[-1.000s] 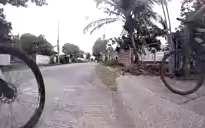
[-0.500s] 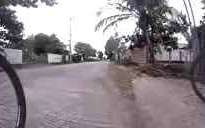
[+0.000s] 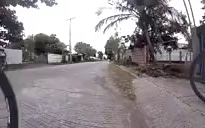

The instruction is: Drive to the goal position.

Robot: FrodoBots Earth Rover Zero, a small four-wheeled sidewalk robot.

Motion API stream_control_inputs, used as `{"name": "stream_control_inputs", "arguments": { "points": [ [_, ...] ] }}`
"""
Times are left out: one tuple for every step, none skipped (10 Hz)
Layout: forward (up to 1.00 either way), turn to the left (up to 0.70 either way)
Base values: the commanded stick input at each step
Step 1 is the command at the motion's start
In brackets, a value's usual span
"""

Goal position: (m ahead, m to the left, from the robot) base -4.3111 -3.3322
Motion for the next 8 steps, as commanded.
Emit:
{"name": "stream_control_inputs", "arguments": {
  "points": [
    [0.70,0.00],
    [0.70,0.00],
    [0.70,0.00],
    [0.70,0.00],
    [0.70,0.00],
    [0.70,0.00],
    [0.08,0.00],
    [0.00,0.00]
  ]
}}
